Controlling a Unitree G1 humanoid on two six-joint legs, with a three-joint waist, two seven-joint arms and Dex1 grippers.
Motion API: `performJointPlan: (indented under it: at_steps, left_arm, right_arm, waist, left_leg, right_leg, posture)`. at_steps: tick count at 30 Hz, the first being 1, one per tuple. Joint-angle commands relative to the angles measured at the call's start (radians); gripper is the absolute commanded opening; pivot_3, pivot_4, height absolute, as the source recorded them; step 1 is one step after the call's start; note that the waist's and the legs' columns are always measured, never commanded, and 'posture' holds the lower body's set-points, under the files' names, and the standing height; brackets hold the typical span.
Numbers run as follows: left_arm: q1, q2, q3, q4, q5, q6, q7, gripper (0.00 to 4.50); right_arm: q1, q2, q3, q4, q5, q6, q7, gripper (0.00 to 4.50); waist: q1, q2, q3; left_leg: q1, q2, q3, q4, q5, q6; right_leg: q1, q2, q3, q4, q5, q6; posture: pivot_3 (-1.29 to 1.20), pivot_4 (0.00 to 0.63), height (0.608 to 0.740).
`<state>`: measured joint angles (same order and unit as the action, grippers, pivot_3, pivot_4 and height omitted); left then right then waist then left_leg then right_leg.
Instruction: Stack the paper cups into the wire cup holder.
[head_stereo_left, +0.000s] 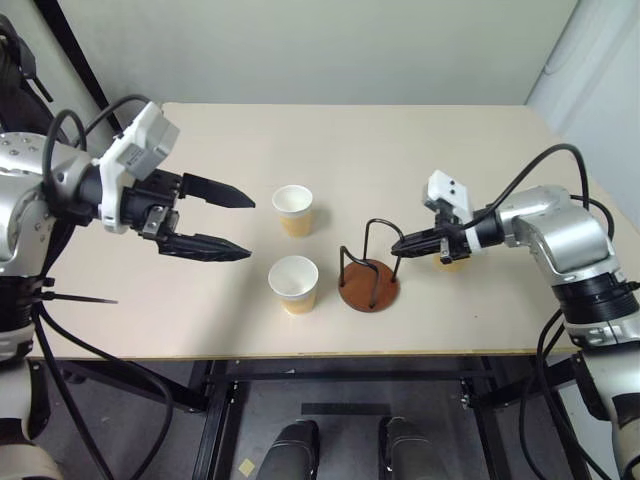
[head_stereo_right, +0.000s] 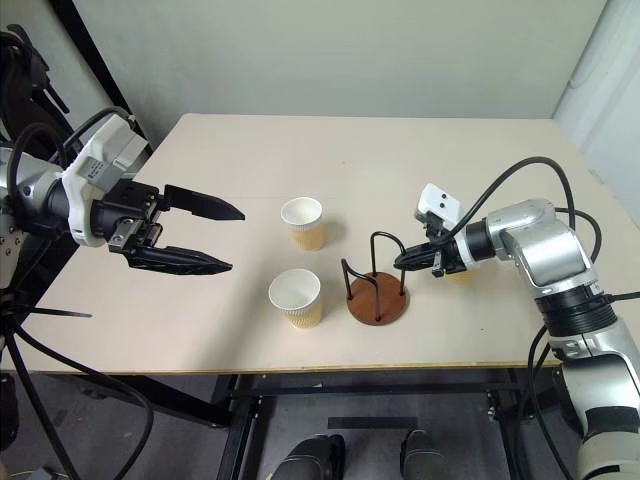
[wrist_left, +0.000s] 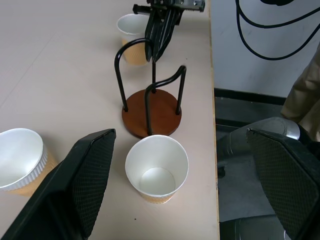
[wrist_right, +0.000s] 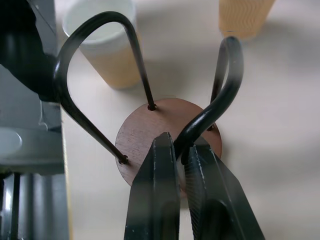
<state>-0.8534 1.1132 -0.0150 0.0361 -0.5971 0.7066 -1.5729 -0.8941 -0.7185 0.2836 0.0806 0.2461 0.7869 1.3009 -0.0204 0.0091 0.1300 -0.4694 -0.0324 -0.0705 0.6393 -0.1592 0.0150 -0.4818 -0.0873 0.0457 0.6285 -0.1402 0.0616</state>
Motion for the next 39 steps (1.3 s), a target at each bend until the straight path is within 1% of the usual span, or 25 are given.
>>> performJointPlan:
  at_steps: [1,6,9,10,16,19,21,27,31,36,39]
  left_arm:
    - [-0.014,0.004,0.014,-0.017,-0.004,-0.012,-0.025,4.5]
    - [-0.025,-0.002,0.009,-0.004,0.004,-0.022,-0.026,4.5]
    - [-0.036,-0.006,0.005,0.007,0.01,-0.028,-0.03,4.5]
    - [-0.038,-0.007,0.004,0.009,0.012,-0.029,-0.032,4.5]
    - [-0.061,-0.025,0.001,0.037,0.02,-0.04,-0.029,4.5]
    - [-0.093,-0.04,0.001,0.063,0.022,-0.04,-0.023,4.5]
    - [-0.105,-0.042,-0.004,0.074,0.027,-0.043,-0.027,4.5]
    - [-0.116,-0.046,-0.013,0.086,0.042,-0.052,-0.035,4.5]
    - [-0.119,-0.041,-0.01,0.083,0.041,-0.048,-0.035,4.5]
    - [-0.102,-0.016,-0.005,0.06,0.038,-0.054,-0.041,4.5]
    - [-0.083,0.01,-0.005,0.043,0.038,-0.072,-0.041,4.5]
  right_arm:
    - [-0.021,-0.009,-0.009,-0.008,-0.001,-0.024,0.004,1.49]
    - [-0.019,-0.025,-0.014,-0.01,-0.004,-0.026,0.001,3.33]
    - [-0.011,-0.064,-0.031,-0.042,0.009,-0.012,0.017,4.39]
    - [-0.006,-0.084,-0.038,-0.055,0.016,-0.007,0.027,4.49]
    - [0.013,-0.221,-0.084,-0.112,0.044,-0.018,0.073,4.49]
    - [0.009,-0.284,-0.065,-0.082,-0.013,-0.1,0.088,4.49]
    - [0.011,-0.306,-0.036,-0.05,-0.067,-0.174,0.086,4.49]
    - [-0.009,-0.294,0.027,0.031,-0.181,-0.329,0.104,4.49]
    - [-0.024,-0.253,0.069,0.099,-0.247,-0.415,0.109,4.49]
    - [-0.047,-0.209,0.104,0.197,-0.315,-0.495,0.119,4.49]
    - [-0.069,-0.191,0.126,0.289,-0.367,-0.565,0.124,4.49]
  waist:
    - [0.0,0.0,0.0]
    - [0.0,0.0,0.0]
    - [0.0,0.0,0.0]
    - [0.0,0.0,0.0]
    - [0.005,0.0,0.0]
    - [0.006,0.0,0.0]
    - [0.007,0.0,0.0]
    - [0.003,0.0,0.0]
    - [0.003,0.0,0.0]
    - [0.004,0.0,0.0]
    - [0.003,0.0,0.0]
  left_leg:
    - [0.0,0.0,0.0,0.0,0.0,0.0]
    - [0.0,0.0,0.0,0.0,0.0,0.0]
    - [0.0,0.0,0.0,0.0,0.0,0.0]
    - [0.0,0.0,0.0,0.0,0.0,0.0]
    - [-0.001,0.0,0.0,0.0,0.0,0.0]
    - [-0.001,0.0,-0.001,0.0,0.0,0.0]
    - [-0.001,0.0,-0.001,0.0,0.0,0.0]
    - [0.002,0.0,-0.001,0.0,0.0,0.0]
    - [0.001,0.0,-0.001,0.0,0.0,0.001]
    - [0.001,0.0,-0.001,0.0,0.0,0.001]
    - [0.001,0.0,-0.001,0.0,0.0,0.002]
  right_leg:
    - [0.0,0.0,0.0,0.0,0.0,0.0]
    - [0.0,0.0,0.0,0.0,0.0,0.0]
    - [0.0,0.0,0.0,0.0,0.0,0.0]
    - [0.001,0.0,0.0,0.0,0.0,0.0]
    - [0.001,0.0,0.0,-0.001,-0.001,0.001]
    - [0.001,0.0,0.0,-0.001,-0.001,0.001]
    - [0.001,0.0,0.0,-0.001,-0.001,0.001]
    - [0.003,0.0,0.0,-0.001,0.0,0.004]
    - [0.003,0.0,0.0,-0.001,0.0,0.006]
    - [0.003,0.0,0.0,-0.002,0.0,0.006]
    - [0.003,0.0,0.0,-0.002,0.0,0.006]
  posture:
    - [0.0,0.15,0.74]
    - [0.0,0.15,0.74]
    - [0.0,0.15,0.74]
    - [0.0,0.15,0.74]
    - [0.0,0.15,0.74]
    - [0.0,0.15,0.74]
    - [0.0,0.15,0.74]
    - [0.0,0.15,0.74]
    - [0.0,0.15,0.74]
    - [0.0,0.15,0.74]
    - [0.0,0.15,0.74]
